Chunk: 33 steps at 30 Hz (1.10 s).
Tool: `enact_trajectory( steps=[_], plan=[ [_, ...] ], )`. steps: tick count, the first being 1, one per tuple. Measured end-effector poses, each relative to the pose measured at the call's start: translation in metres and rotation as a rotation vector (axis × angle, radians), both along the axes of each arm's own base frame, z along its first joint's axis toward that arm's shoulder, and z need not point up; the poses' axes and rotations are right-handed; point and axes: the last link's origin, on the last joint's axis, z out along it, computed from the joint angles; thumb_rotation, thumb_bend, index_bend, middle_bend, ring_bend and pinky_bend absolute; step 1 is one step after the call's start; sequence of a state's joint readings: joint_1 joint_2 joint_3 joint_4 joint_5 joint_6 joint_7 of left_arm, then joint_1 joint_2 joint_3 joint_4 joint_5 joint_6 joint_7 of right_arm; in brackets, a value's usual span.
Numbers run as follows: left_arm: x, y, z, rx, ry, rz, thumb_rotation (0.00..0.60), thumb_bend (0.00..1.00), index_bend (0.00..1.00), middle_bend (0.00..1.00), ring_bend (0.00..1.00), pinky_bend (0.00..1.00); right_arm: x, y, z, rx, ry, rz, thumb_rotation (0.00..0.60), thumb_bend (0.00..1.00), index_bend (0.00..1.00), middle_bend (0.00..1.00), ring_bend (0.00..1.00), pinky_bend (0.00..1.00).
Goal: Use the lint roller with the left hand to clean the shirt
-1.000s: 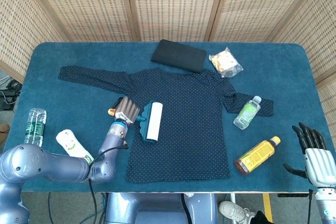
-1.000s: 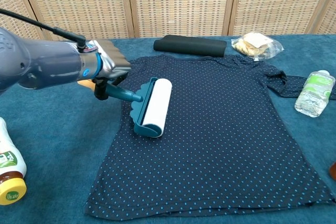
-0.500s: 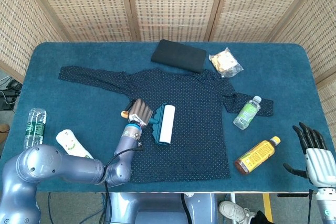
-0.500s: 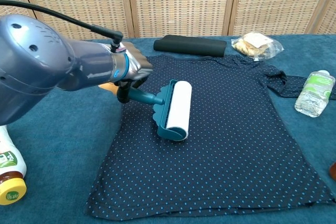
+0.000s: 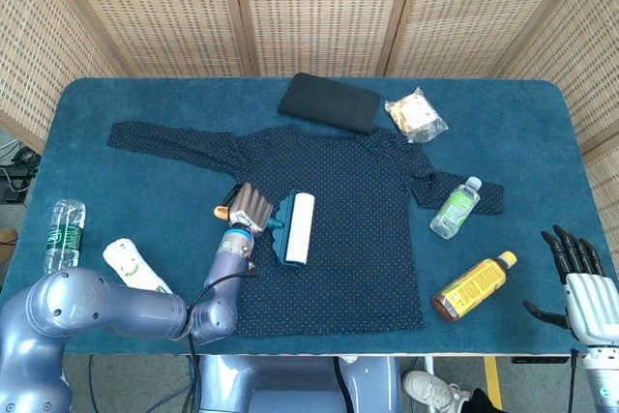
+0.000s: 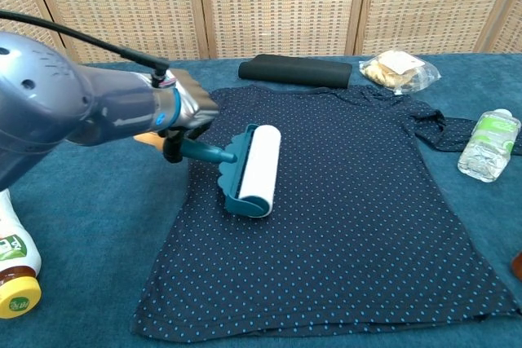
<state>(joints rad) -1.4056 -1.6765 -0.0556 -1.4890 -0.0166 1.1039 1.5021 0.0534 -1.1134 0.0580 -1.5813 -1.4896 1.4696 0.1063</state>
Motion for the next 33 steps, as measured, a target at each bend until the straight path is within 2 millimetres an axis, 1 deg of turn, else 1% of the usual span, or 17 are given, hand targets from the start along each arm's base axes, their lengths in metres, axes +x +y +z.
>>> enact_trajectory(
  steps=[5,8,12,15,18,33],
  plan=[
    [-0.027,0.0,0.011,0.01,0.034,0.011,0.6,0.8,0.89,0.76,0.61,0.6,0.001,0.001,-0.001,0.003,0.009,0.003,0.6,0.09,0.0,0.0,0.0,0.0],
    [-0.046,0.001,0.022,0.027,0.047,0.033,0.6,0.8,0.89,0.77,0.61,0.6,0.002,0.001,-0.003,0.009,0.015,0.006,0.6,0.09,0.0,0.0,0.0,0.0],
    [-0.061,0.001,0.035,0.041,0.048,0.046,0.6,0.81,0.89,0.77,0.61,0.6,0.004,0.002,-0.005,0.012,0.014,0.011,0.6,0.09,0.0,0.0,0.0,0.0],
    [-0.068,0.0,0.042,0.047,0.045,0.054,0.6,0.81,0.89,0.77,0.61,0.6,0.004,0.002,-0.006,0.018,0.015,0.012,0.6,0.09,0.0,0.0,0.0,0.0],
    [-0.066,0.0,0.041,0.044,0.034,0.054,0.6,0.81,0.89,0.77,0.61,0.6,0.005,0.003,-0.007,0.019,0.013,0.012,0.6,0.09,0.0,0.0,0.0,0.0],
    [-0.026,-0.009,0.012,0.005,0.018,-0.002,0.6,0.81,0.89,0.77,0.61,0.6,0.004,0.002,-0.005,0.02,-0.004,0.006,0.6,0.09,0.0,0.0,0.0,0.0]
  ],
)
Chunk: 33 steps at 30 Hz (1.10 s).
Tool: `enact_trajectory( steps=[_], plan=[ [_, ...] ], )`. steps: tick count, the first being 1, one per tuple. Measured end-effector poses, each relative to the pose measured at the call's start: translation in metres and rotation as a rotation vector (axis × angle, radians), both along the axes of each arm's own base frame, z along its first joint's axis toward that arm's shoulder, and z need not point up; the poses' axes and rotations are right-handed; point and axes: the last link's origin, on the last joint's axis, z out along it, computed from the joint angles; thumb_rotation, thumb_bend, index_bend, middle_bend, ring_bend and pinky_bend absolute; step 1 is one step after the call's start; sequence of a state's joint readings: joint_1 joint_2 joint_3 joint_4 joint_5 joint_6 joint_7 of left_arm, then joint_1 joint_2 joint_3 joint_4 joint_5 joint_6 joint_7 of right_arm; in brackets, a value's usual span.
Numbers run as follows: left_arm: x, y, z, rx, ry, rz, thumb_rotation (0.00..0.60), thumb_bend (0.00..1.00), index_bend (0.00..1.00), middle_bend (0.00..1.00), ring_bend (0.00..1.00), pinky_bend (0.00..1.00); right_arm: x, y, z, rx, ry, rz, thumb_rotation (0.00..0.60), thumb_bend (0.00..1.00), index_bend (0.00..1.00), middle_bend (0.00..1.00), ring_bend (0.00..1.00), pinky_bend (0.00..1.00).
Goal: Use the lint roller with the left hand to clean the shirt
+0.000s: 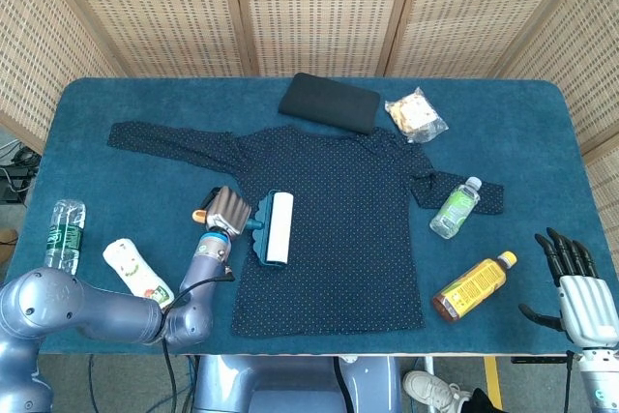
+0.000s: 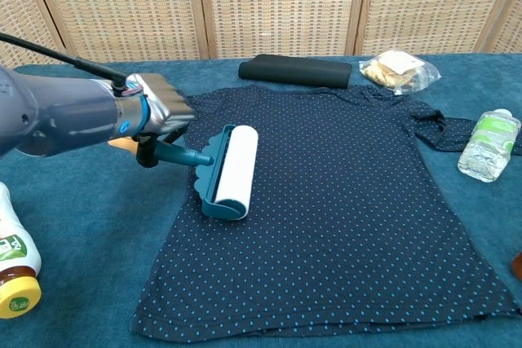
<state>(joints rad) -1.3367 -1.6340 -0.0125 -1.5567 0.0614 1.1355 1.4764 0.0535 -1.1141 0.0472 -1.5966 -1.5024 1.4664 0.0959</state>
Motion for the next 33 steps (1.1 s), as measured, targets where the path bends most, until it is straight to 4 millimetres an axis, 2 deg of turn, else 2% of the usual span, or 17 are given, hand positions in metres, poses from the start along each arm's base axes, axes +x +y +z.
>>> enact_trajectory(
  steps=[11,19,23,28,33],
  plan=[
    [0.038,-0.009,-0.025,-0.025,-0.044,-0.034,0.6,0.81,0.89,0.77,0.61,0.6,-0.001,-0.001,0.004,-0.01,-0.012,-0.003,0.6,0.09,0.0,0.0,0.0,0.0],
    [0.054,-0.016,-0.035,-0.033,-0.078,-0.022,0.6,0.8,0.89,0.77,0.61,0.6,-0.003,-0.001,0.003,-0.007,-0.011,-0.006,0.6,0.09,0.0,0.0,0.0,0.0],
    [0.053,-0.016,-0.033,-0.033,-0.085,-0.023,0.6,0.81,0.89,0.77,0.61,0.6,-0.003,-0.001,0.003,-0.006,-0.008,-0.005,0.6,0.09,0.0,0.0,0.0,0.0],
    [0.045,-0.011,-0.02,-0.013,-0.095,-0.01,0.6,0.81,0.89,0.77,0.62,0.6,-0.002,-0.001,0.003,-0.007,-0.005,-0.003,0.6,0.09,0.0,0.0,0.0,0.0],
    [0.019,0.001,0.004,0.033,-0.1,0.027,0.6,0.8,0.89,0.77,0.62,0.6,0.0,0.0,0.002,-0.007,0.007,0.008,0.6,0.09,0.0,0.0,0.0,0.0]
  ],
)
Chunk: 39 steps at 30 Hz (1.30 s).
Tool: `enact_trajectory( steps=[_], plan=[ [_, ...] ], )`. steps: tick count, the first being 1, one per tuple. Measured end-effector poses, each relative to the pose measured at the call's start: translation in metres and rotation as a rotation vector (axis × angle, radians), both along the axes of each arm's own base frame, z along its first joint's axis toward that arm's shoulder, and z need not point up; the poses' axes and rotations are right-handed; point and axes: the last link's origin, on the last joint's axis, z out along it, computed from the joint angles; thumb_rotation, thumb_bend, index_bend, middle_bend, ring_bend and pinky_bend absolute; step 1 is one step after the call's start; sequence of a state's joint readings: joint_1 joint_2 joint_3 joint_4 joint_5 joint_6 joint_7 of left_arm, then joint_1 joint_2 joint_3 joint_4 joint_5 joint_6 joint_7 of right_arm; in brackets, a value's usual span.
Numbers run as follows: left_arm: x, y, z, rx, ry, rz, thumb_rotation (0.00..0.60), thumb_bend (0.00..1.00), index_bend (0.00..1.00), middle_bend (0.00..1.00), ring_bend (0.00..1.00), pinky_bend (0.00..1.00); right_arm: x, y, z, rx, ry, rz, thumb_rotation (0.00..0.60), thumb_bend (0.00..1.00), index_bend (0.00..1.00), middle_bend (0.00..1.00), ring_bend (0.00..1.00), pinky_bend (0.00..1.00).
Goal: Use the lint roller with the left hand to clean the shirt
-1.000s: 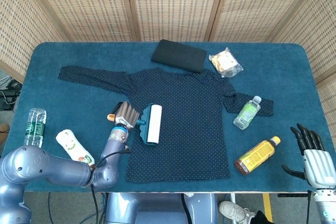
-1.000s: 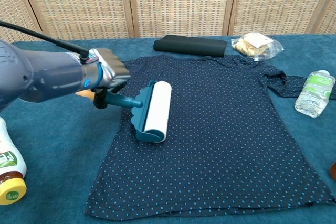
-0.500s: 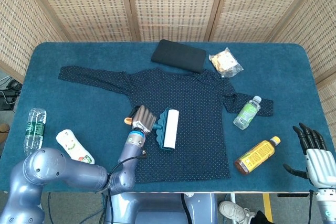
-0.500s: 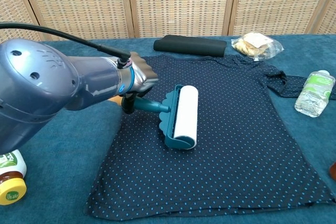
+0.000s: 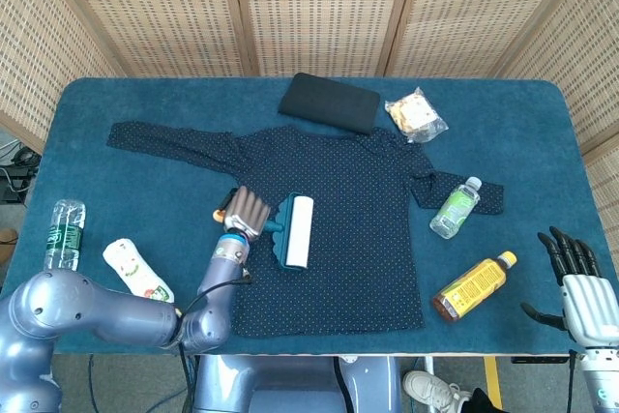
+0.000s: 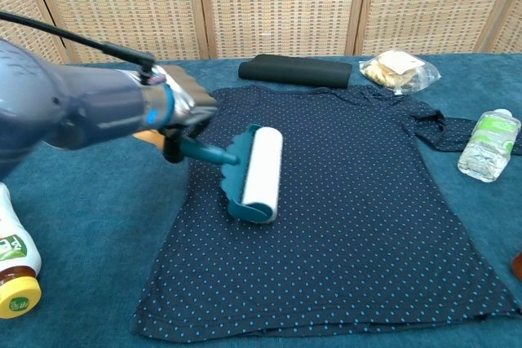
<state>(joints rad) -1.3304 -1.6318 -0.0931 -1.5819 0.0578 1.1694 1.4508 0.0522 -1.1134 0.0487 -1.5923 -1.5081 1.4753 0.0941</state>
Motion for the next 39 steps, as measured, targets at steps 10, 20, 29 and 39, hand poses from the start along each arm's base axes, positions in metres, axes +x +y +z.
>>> enact_trajectory(
  steps=[10,20,29,39],
  plan=[
    [-0.052,0.013,0.036,0.057,-0.085,0.041,0.6,0.78,0.89,0.77,0.62,0.61,0.004,0.003,-0.007,0.014,0.02,0.01,0.6,0.09,0.0,0.0,0.0,0.0],
    [-0.082,0.019,0.049,0.074,-0.124,0.032,0.6,0.73,0.87,0.72,0.61,0.59,0.006,0.004,-0.011,0.019,0.039,0.018,0.6,0.09,0.0,0.0,0.0,0.0],
    [-0.103,0.024,0.058,0.091,-0.125,0.047,0.6,0.11,0.22,0.03,0.06,0.19,0.005,0.003,-0.011,0.013,0.047,0.018,0.6,0.09,0.0,0.0,0.0,0.0],
    [-0.115,0.015,0.065,0.077,-0.148,0.116,0.6,0.06,0.0,0.0,0.0,0.0,0.006,0.004,-0.012,0.015,0.049,0.024,0.6,0.09,0.0,0.0,0.0,0.0]
  ],
)
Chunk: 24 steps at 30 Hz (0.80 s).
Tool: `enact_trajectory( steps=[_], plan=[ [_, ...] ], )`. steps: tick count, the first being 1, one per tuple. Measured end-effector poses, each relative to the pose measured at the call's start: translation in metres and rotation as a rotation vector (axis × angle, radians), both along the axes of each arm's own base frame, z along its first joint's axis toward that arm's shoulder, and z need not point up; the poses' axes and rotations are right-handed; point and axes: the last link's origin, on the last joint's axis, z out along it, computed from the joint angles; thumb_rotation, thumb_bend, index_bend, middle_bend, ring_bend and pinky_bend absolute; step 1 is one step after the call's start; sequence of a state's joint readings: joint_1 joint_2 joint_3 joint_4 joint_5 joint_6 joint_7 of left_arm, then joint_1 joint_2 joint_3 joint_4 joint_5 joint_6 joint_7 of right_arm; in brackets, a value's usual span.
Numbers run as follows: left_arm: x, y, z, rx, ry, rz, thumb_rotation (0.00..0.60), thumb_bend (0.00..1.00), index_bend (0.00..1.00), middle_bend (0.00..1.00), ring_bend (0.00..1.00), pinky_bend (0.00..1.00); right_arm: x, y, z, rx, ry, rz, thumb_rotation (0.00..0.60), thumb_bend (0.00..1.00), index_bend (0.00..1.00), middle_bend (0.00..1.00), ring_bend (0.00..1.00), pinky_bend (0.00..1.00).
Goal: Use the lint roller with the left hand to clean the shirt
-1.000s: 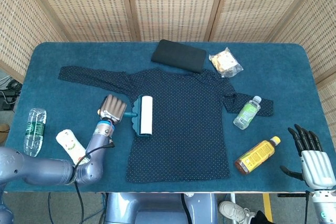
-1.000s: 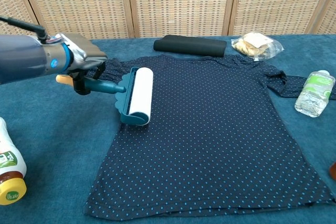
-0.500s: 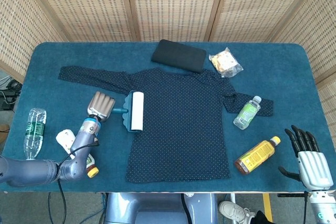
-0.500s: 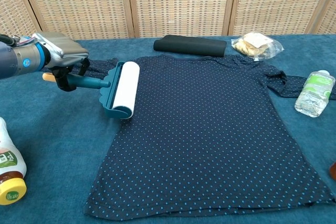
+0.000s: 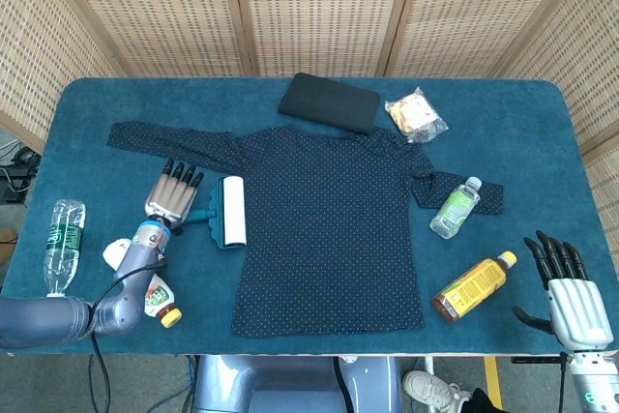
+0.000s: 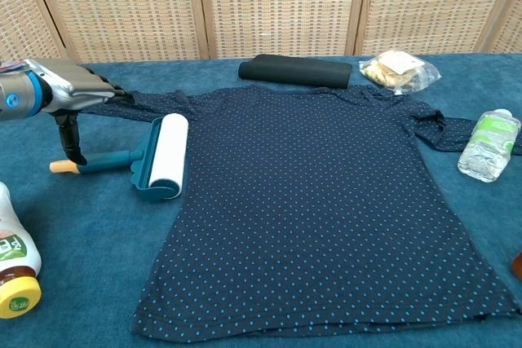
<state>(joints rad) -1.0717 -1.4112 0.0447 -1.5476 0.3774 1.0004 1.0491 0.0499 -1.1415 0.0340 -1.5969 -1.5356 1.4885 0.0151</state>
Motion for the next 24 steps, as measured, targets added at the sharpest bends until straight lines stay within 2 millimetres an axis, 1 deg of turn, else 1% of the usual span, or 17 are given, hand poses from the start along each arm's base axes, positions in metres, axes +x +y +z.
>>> enact_trajectory(
  steps=[4,6,10,13,15,16,20,24],
  plan=[
    [-0.003,-0.003,0.004,0.032,-0.075,0.005,0.6,0.06,0.0,0.0,0.0,0.0,0.001,0.0,0.001,-0.006,0.002,0.002,0.6,0.09,0.0,0.0,0.0,0.0],
    [-0.006,-0.007,0.006,0.056,-0.139,0.005,0.6,0.06,0.0,0.0,0.0,0.0,0.0,0.0,0.002,-0.007,0.002,-0.002,0.6,0.09,0.0,0.0,0.0,0.0],
    [-0.015,-0.02,0.013,0.114,-0.267,-0.028,0.6,0.06,0.0,0.0,0.0,0.0,-0.001,-0.001,0.001,-0.005,0.009,-0.008,0.6,0.09,0.0,0.0,0.0,0.0],
    [-0.025,-0.036,0.02,0.158,-0.364,-0.068,0.6,0.06,0.0,0.0,0.0,0.0,-0.002,-0.002,0.0,-0.005,0.015,-0.009,0.6,0.09,0.0,0.0,0.0,0.0],
    [-0.035,-0.053,0.028,0.202,-0.448,-0.1,0.6,0.06,0.0,0.0,0.0,0.0,-0.001,-0.002,0.0,-0.006,0.022,-0.007,0.6,0.09,0.0,0.0,0.0,0.0],
    [-0.037,-0.058,0.031,0.215,-0.47,-0.108,0.6,0.06,0.0,0.0,0.0,0.0,-0.001,-0.002,0.0,-0.007,0.024,-0.005,0.6,0.09,0.0,0.0,0.0,0.0],
    [-0.058,-0.094,0.047,0.303,-0.608,-0.131,0.6,0.06,0.0,0.0,0.0,0.0,0.002,-0.001,0.0,-0.011,0.031,0.003,0.6,0.09,0.0,0.0,0.0,0.0],
    [-0.077,-0.126,0.057,0.353,-0.682,-0.12,0.6,0.06,0.0,0.0,0.0,0.0,0.004,0.0,0.0,-0.015,0.035,0.009,0.6,0.09,0.0,0.0,0.0,0.0]
  ],
)
